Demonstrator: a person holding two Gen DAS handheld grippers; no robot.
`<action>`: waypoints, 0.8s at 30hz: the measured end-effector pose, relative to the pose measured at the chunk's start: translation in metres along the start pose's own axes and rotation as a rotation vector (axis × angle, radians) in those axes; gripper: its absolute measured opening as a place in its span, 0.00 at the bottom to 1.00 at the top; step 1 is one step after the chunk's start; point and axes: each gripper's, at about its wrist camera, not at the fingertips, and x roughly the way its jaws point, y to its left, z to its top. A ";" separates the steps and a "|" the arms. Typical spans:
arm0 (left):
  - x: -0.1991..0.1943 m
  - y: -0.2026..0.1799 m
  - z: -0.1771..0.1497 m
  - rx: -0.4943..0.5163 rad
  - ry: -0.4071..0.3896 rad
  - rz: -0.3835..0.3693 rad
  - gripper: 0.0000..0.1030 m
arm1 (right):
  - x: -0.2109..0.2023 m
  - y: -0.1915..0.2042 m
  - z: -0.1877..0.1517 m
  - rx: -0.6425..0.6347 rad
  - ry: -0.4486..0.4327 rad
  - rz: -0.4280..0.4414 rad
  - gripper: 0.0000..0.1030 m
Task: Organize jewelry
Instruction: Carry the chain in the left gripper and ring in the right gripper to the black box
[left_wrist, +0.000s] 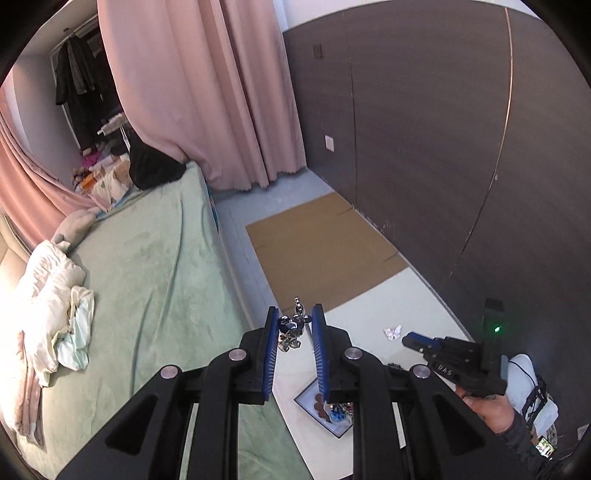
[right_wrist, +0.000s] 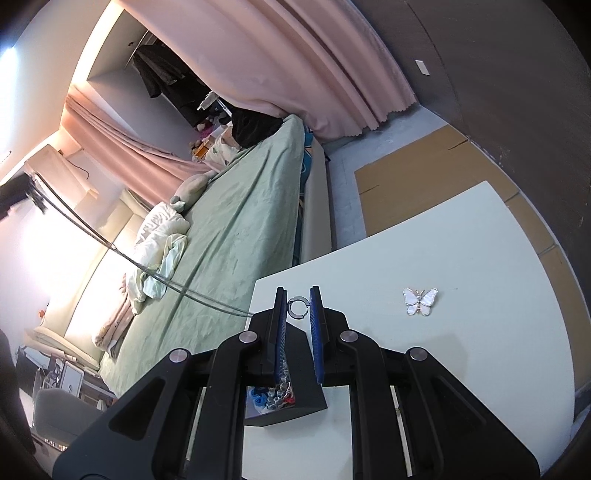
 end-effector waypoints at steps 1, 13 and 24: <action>-0.005 0.000 0.002 0.001 -0.007 0.001 0.15 | 0.001 0.001 0.000 -0.002 0.001 0.001 0.13; -0.029 0.003 0.002 -0.003 -0.029 0.016 0.15 | 0.008 0.011 -0.005 -0.029 0.024 0.014 0.13; 0.038 0.003 -0.034 -0.027 0.057 -0.020 0.15 | 0.010 0.017 -0.009 -0.049 0.041 0.029 0.13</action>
